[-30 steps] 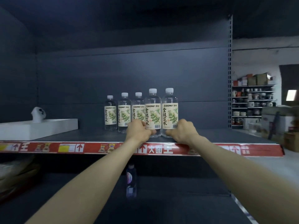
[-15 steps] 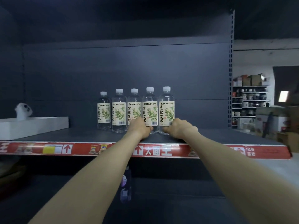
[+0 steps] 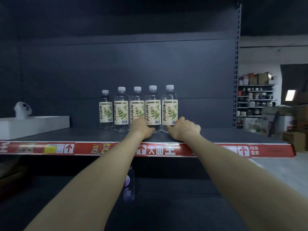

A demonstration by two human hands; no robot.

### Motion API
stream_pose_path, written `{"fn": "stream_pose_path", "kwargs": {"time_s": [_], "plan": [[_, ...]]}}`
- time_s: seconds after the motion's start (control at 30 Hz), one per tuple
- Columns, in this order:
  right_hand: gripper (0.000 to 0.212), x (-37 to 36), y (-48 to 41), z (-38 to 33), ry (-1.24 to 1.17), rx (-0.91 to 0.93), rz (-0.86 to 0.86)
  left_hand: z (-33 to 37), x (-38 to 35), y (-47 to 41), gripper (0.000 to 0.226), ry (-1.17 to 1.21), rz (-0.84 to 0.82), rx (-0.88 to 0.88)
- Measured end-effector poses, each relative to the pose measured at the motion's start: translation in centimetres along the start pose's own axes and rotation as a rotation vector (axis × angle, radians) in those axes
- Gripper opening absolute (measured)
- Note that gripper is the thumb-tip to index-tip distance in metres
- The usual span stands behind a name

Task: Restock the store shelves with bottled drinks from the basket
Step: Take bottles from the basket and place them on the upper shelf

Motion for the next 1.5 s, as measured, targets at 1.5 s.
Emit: {"fn": "stream_pose_path", "kwargs": {"time_s": [1.5], "plan": [[0.022,-17.5,33.7,16.3,-0.511,0.21,-0.384,-10.1,-10.7,38.7,0.025,0.25,-0.195,-0.07]]}}
Point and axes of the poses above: each hand's wrist, its own y-axis away from the middle knuckle, its own x-axis out of the back of the hand, z = x × y, the point moved 2 cm from there along -y, towards the middle knuckle, and after that the axes turned 5 degrees about -x, right-handed, at the moved point
